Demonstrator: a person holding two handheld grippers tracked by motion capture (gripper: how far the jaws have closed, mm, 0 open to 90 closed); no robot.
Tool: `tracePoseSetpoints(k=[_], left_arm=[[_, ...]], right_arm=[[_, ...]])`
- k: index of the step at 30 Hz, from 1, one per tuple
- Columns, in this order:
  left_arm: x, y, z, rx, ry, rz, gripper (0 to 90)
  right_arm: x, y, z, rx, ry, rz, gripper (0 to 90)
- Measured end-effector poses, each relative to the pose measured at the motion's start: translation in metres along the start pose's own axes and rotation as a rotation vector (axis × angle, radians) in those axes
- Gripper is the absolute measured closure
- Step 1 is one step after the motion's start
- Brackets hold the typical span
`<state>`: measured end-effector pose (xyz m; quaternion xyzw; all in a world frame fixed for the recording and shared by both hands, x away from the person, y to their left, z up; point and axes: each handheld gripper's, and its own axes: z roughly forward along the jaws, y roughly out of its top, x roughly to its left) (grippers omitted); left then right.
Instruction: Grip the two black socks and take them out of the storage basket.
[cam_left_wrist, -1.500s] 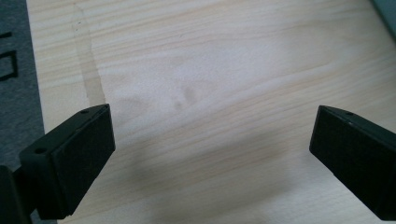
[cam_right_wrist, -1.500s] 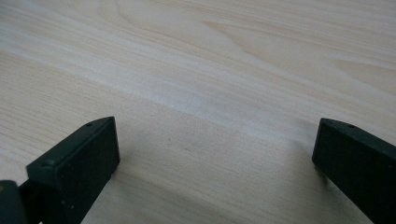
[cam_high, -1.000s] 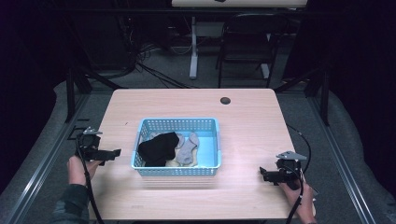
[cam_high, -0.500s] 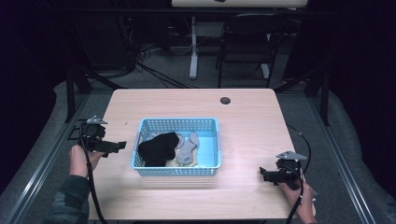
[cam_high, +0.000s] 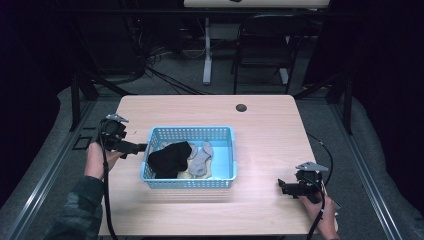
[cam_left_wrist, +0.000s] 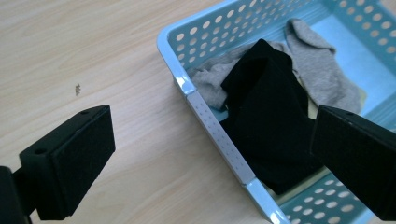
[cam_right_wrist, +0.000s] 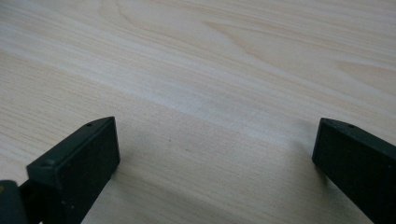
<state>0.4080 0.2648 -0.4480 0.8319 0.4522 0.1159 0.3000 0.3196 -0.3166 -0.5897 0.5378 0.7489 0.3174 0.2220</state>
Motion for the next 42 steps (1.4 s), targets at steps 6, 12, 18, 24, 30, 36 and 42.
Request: tracePoseSetpoints(k=[6, 12, 18, 24, 30, 36, 42], left_arm=[[-0.006, 0.013, 0.008, 0.020, -0.014, 0.021, 0.0], [-0.015, 0.028, 0.021, 0.054, -0.061, 0.052, 0.1], [-0.022, 0.036, 0.035, 0.094, -0.066, 0.082, 0.2], [-0.027, 0.040, 0.047, 0.130, -0.070, 0.090, 1.1], [-0.034, 0.044, 0.061, 0.173, -0.082, 0.117, 10.0], [-0.043, 0.048, 0.075, 0.209, -0.073, 0.140, 18.4], [-0.050, 0.050, 0.087, 0.254, -0.069, 0.154, 27.7]], right_arm=[[0.000, 0.000, 0.000, 0.000, 0.000, -0.001, 0.0], [0.000, 0.000, 0.000, 0.001, 0.002, -0.001, 0.0], [0.000, 0.000, 0.000, 0.000, 0.002, -0.002, 0.0], [0.000, 0.000, 0.000, 0.000, 0.003, -0.003, 0.0], [0.000, 0.000, 0.000, 0.000, 0.002, -0.002, 0.0], [0.000, 0.000, 0.000, 0.000, 0.004, -0.002, 0.0], [0.000, 0.000, 0.000, 0.001, 0.004, -0.002, 0.0]])
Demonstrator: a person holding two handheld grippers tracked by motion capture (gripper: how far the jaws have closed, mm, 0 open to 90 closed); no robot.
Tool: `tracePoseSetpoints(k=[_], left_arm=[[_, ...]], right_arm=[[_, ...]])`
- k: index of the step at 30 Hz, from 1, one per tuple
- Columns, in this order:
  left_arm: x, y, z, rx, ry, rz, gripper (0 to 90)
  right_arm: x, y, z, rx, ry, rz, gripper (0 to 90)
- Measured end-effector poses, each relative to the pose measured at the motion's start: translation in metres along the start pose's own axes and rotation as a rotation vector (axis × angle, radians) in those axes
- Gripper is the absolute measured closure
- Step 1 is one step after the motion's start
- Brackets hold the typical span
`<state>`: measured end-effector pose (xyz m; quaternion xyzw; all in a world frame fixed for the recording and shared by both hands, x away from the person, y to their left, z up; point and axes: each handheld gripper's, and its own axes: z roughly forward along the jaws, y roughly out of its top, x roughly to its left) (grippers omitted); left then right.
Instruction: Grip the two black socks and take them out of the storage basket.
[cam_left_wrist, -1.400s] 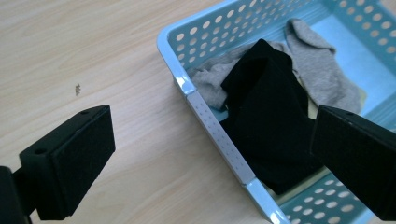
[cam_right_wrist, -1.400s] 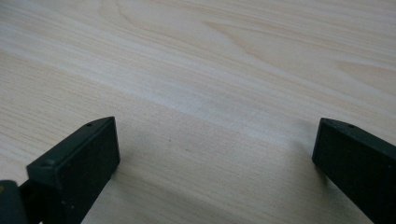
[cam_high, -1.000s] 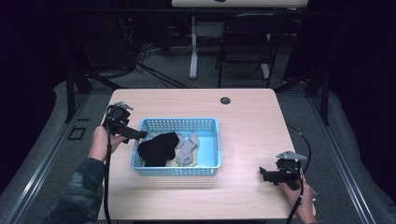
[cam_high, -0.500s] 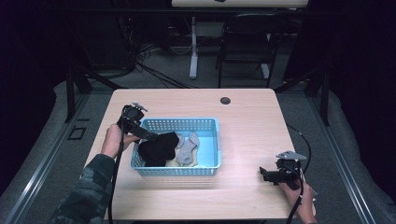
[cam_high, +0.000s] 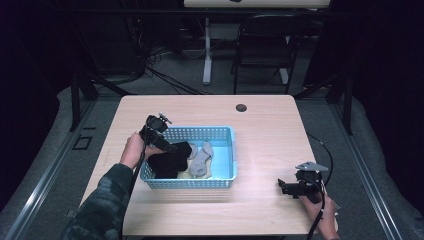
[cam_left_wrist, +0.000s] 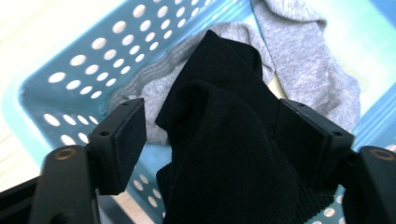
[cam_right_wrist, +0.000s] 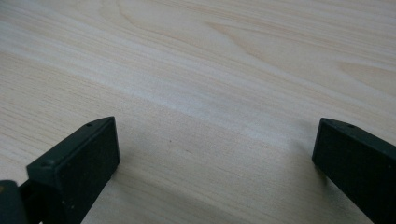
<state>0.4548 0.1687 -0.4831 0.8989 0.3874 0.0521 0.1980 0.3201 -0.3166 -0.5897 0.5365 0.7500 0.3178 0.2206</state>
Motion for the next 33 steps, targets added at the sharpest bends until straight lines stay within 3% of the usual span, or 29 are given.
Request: tracePoseSetpoints(k=[6, 11, 13, 14, 18, 20, 33], left_arm=[[-0.002, 0.003, 0.010, 0.048, 0.018, 0.000, 40.6], [-0.001, 0.003, 0.016, 0.071, 0.000, -0.010, 46.9], [-0.003, 0.002, 0.018, 0.083, 0.010, 0.003, 58.2], [-0.004, 0.001, 0.020, 0.089, 0.008, 0.012, 58.2], [-0.006, -0.003, 0.025, 0.102, 0.009, 0.020, 76.2], [-0.006, -0.003, 0.024, 0.086, 0.002, 0.023, 86.1], [-0.004, -0.010, -0.013, -0.081, 0.038, 0.034, 87.7]], right_arm=[[0.000, 0.000, 0.000, -0.001, 0.000, 0.000, 0.0], [0.000, 0.000, 0.000, 0.000, 0.000, 0.000, 0.0], [0.000, 0.000, 0.000, 0.000, 0.001, 0.000, 0.0], [0.000, 0.000, 0.000, 0.000, 0.001, 0.000, 0.0], [0.000, 0.000, 0.000, -0.001, 0.000, 0.000, 0.0], [0.000, 0.000, 0.000, 0.001, 0.000, 0.000, 0.0], [0.000, 0.000, 0.000, 0.000, 0.000, 0.000, 0.0]])
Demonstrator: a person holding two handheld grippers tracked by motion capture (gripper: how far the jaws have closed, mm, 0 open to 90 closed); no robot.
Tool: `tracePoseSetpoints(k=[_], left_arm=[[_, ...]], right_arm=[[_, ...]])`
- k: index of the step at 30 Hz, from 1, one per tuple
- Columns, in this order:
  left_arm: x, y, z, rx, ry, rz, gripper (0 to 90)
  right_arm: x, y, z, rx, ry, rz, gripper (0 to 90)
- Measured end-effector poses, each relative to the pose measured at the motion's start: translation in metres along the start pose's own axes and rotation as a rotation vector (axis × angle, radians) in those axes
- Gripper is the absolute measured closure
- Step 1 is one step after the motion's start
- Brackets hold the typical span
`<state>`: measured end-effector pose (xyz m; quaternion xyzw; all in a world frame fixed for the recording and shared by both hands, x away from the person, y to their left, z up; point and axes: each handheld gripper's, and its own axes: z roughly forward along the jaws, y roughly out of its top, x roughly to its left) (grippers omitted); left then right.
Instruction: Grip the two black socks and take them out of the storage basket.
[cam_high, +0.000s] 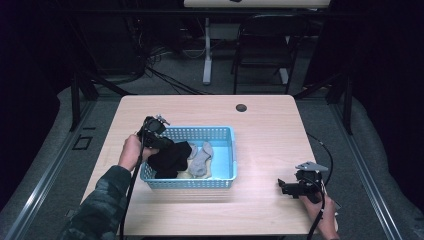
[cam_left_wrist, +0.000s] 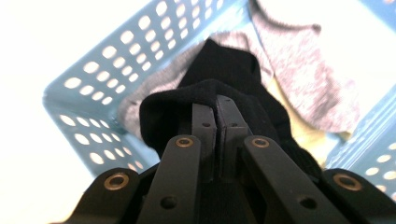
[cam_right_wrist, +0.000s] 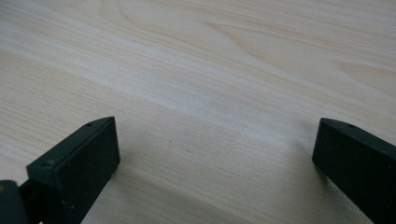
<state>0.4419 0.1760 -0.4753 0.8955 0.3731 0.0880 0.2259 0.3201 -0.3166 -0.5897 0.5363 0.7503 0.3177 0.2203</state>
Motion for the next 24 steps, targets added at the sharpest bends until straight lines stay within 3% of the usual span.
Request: tracePoseSetpoints(k=[2, 16, 24], left_arm=[[0.001, 0.000, -0.011, -0.036, 0.004, -0.002, 87.7], [-0.003, 0.007, -0.050, -0.135, 0.049, 0.022, 87.8], [-0.008, 0.014, -0.064, -0.162, 0.060, 0.040, 87.8]], right_arm=[[0.000, 0.000, 0.000, 0.000, 0.000, 0.000, 0.0], [0.000, 0.000, 0.000, 0.000, 0.000, 0.001, 0.0], [0.000, 0.000, 0.000, 0.000, 0.001, 0.000, 0.0]])
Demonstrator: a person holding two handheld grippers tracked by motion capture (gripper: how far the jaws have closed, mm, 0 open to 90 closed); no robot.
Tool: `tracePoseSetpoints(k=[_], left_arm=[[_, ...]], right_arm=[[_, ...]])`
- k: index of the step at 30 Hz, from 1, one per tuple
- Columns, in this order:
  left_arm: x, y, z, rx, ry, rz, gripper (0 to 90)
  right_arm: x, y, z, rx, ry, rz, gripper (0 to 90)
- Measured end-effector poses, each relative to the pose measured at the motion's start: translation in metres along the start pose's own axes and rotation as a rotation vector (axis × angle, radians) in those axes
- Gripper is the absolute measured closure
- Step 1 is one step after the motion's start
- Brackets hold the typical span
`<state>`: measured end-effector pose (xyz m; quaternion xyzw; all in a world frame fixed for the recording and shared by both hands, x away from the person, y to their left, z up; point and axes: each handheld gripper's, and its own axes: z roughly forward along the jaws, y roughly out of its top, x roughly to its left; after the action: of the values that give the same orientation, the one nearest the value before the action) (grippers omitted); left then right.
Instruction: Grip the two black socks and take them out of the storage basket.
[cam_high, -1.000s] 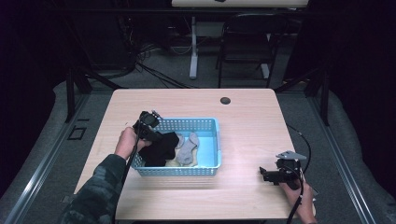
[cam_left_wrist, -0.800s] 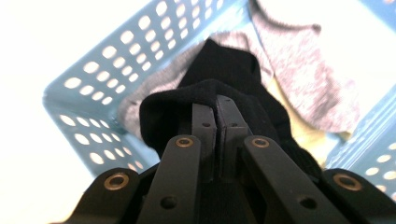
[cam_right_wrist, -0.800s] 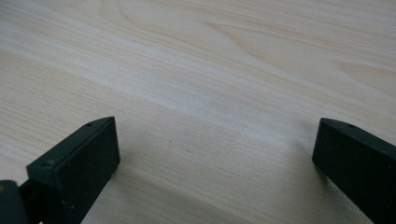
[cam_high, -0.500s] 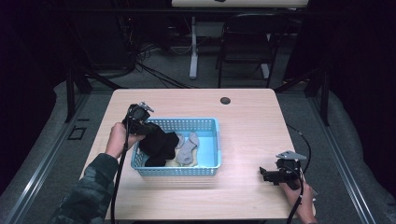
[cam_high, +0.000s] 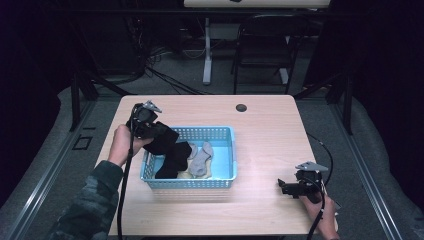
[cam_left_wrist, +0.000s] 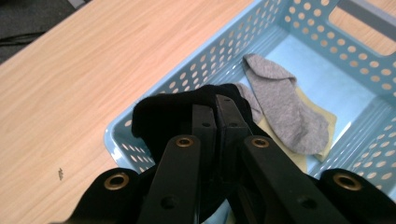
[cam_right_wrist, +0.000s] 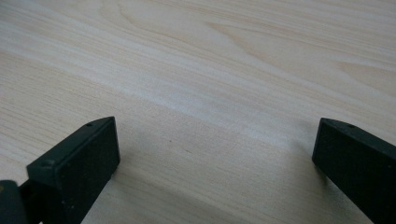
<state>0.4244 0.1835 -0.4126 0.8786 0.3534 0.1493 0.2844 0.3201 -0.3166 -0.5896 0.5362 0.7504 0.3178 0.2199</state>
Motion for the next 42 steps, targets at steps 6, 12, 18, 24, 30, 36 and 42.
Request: tracePoseSetpoints(k=[6, 12, 18, 24, 30, 36, 42], left_arm=[[-0.004, 0.008, -0.011, -0.025, 0.008, 0.017, 87.8], [-0.006, 0.014, -0.020, -0.035, 0.012, 0.030, 87.8], [-0.005, 0.020, -0.030, -0.049, 0.013, 0.033, 87.8], [-0.003, 0.023, -0.038, -0.068, 0.027, 0.032, 87.7], [0.001, 0.025, -0.051, -0.089, 0.045, 0.025, 87.8], [0.009, 0.024, -0.067, -0.104, 0.073, 0.019, 87.8], [0.017, 0.021, -0.077, -0.115, 0.097, 0.002, 87.8]], right_arm=[[0.000, 0.000, 0.000, 0.000, -0.001, 0.000, 0.0], [0.000, 0.000, 0.000, 0.000, -0.001, 0.000, 0.0], [0.000, 0.000, 0.000, 0.000, -0.001, 0.000, 0.0], [0.000, 0.000, 0.000, 0.000, -0.001, 0.000, 0.0], [0.000, 0.000, 0.000, 0.000, -0.001, 0.000, 0.0], [0.000, 0.000, 0.000, 0.000, 0.000, 0.000, 0.0], [0.000, 0.000, 0.000, 0.000, 0.000, 0.000, 0.0]])
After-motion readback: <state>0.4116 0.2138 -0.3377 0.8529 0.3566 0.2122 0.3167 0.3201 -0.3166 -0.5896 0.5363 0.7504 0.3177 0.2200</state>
